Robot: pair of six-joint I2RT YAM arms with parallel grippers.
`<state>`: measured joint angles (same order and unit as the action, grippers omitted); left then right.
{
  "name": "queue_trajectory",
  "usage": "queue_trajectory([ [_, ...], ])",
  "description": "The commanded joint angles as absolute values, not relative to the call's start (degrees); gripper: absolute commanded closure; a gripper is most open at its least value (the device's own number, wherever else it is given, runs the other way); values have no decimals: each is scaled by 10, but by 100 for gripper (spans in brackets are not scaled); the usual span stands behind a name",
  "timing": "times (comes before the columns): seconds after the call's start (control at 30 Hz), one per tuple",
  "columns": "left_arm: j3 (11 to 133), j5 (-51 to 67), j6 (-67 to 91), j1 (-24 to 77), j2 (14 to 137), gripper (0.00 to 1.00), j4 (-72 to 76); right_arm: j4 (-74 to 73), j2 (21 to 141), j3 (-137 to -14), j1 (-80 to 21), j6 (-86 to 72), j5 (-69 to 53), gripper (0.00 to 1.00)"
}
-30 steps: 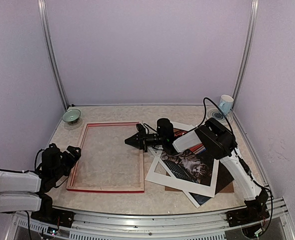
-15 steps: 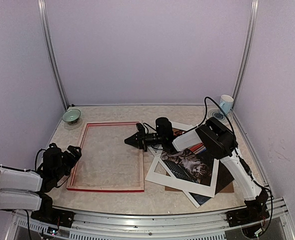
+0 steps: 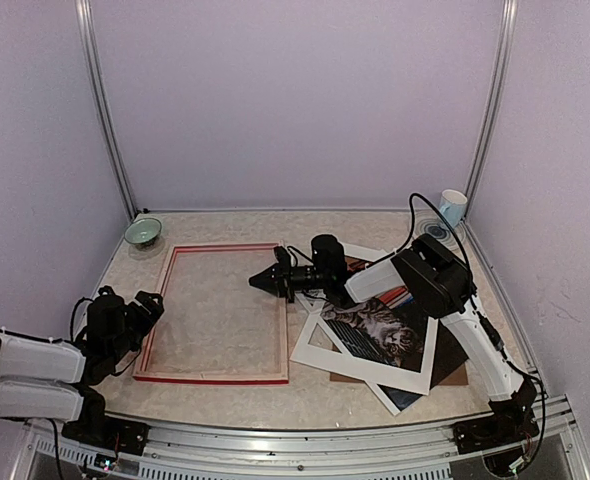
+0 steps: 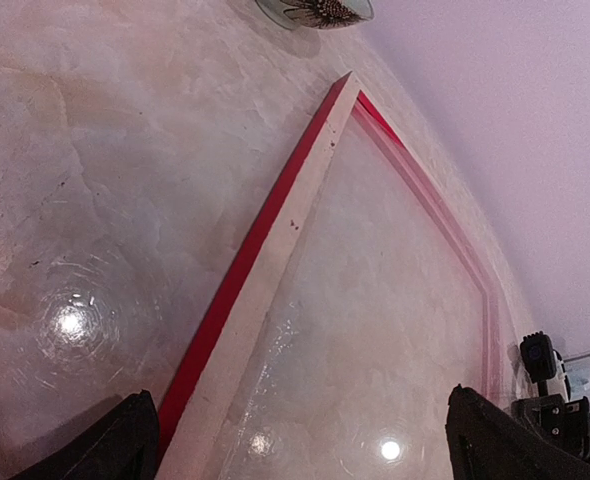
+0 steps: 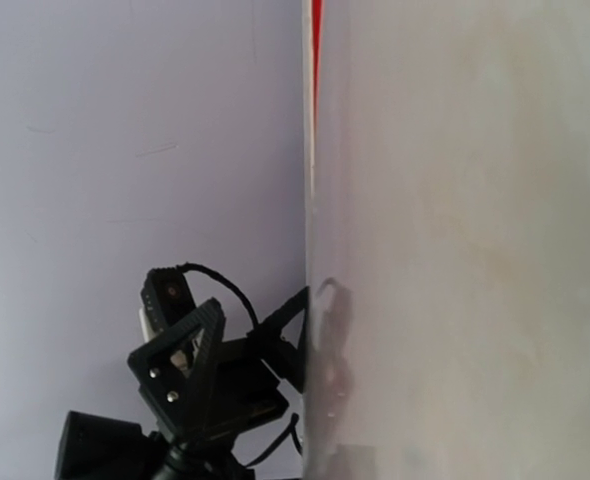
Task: Put the photo into the frame
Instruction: Place the glass panel at the frame body.
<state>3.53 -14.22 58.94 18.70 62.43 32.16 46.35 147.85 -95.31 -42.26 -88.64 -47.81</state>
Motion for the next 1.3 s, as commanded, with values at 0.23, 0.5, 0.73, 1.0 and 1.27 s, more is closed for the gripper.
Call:
queue_trajectory([
  [0.23, 33, -105, 608, 211, 657, 1, 339, 428, 1480, -948, -432, -919, -445, 96],
  [0.5, 33, -106, 610, 217, 672, 1, 349, 460, 1486, -940, -432, -956, -442, 96],
  [0.73, 16, -107, 609, 216, 645, 1, 371, 500, 1483, -926, -431, -978, -448, 96],
  [1.0, 3, -108, 606, 216, 584, 1, 355, 469, 1465, -925, -432, -934, -450, 96],
  [1.27, -27, -110, 611, 216, 530, 1, 347, 457, 1451, -932, -432, -910, -453, 96],
])
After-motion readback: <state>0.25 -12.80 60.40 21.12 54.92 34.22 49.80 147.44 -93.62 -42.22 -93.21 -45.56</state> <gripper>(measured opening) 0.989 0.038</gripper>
